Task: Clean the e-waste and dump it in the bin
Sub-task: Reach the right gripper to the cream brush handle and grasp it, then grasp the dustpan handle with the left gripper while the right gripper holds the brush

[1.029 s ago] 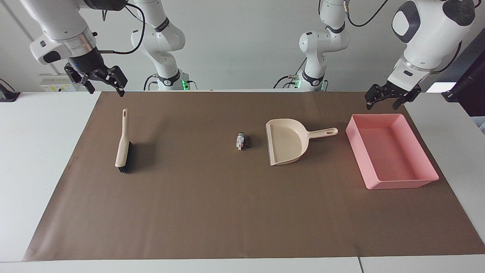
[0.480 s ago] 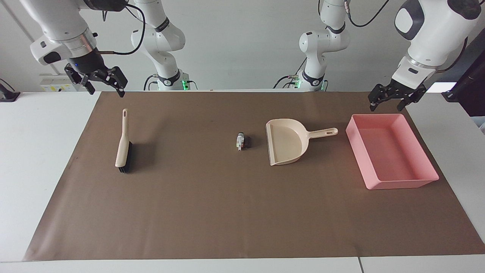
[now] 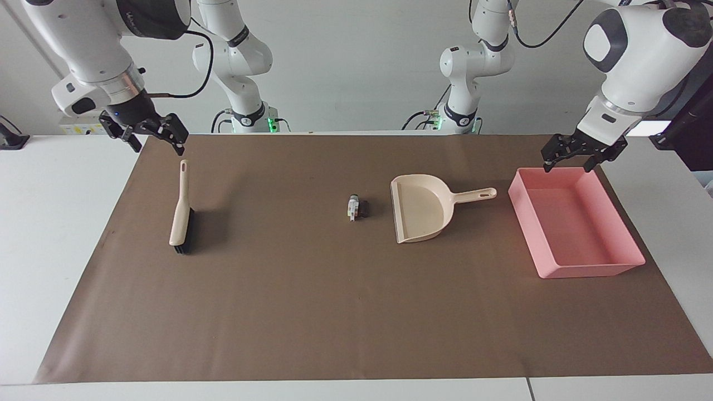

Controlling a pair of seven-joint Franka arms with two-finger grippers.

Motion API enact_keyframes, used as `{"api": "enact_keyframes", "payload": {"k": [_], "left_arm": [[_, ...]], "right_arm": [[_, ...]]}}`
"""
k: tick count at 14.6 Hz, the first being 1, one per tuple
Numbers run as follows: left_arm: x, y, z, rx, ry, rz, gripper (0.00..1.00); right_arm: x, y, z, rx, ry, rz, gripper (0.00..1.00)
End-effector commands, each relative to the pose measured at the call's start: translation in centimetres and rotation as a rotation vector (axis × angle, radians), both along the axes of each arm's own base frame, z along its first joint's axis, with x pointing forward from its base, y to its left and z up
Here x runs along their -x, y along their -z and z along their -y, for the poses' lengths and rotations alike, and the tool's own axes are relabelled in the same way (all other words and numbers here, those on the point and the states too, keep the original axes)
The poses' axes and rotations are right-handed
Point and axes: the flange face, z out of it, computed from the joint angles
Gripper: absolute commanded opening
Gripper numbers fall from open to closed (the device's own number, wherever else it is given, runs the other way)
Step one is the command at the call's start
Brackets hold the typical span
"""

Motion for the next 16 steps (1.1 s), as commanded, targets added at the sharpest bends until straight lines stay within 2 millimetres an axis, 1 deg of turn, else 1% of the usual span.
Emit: {"api": "enact_keyframes", "payload": {"k": [1,2,3,4,5,7,9,10,11,12,14,16], "left_arm": [[1.4,-0.4,0.3,-0.008,-0.012,-0.001,0.98],[1.4,-0.3,0.3,-0.009,-0.02,-0.002,0.98],[1.5,-0.3,0.3,-0.008,-0.041,0.0,0.98],[1.4,-0.3,0.3,-0.008,-0.061,0.004,0.98],[1.4,-0.3,0.3,-0.011,-0.08,0.006,0.98],[1.3,-0.4,0.1,-0.01,-0.088,0.008,0.98],[1.1,-0.4,0.3,-0.009,-0.064,0.01,0.98],[1.0,-0.5,0.5,-0.004,-0.014,0.016,0.98],[1.0,-0.4,1.4,0.0,0.085,0.017,0.97],[1.0,-0.3,2.1,0.003,0.199,0.012,0.97],[0.7,0.0,2.2,0.009,0.405,0.01,0.97],[0.4,0.8,2.3,0.014,0.615,0.005,0.97]], "right_arm": [[3.8,5.7,2.6,-0.018,-0.051,0.032,1.0],[4.2,7.9,3.3,-0.021,-0.047,0.018,1.0],[4.6,10.0,4.6,-0.026,-0.063,-0.003,1.0],[5.1,12.0,5.4,-0.031,-0.108,-0.01,1.0],[5.6,13.5,5.9,-0.034,-0.121,-0.011,1.0],[6.6,15.9,7.5,-0.035,-0.101,-0.012,1.0],[7.9,18.5,8.4,-0.039,-0.107,-0.018,1.0],[8.5,19.8,8.6,-0.042,-0.116,-0.018,1.0],[9.1,21.1,8.5,-0.043,-0.132,-0.017,1.0],[9.4,21.9,8.4,-0.041,-0.135,-0.009,1.0],[9.8,22.8,8.2,-0.04,-0.137,-0.006,1.0],[10.6,23.8,7.5,-0.041,-0.15,-0.002,1.0]]}}
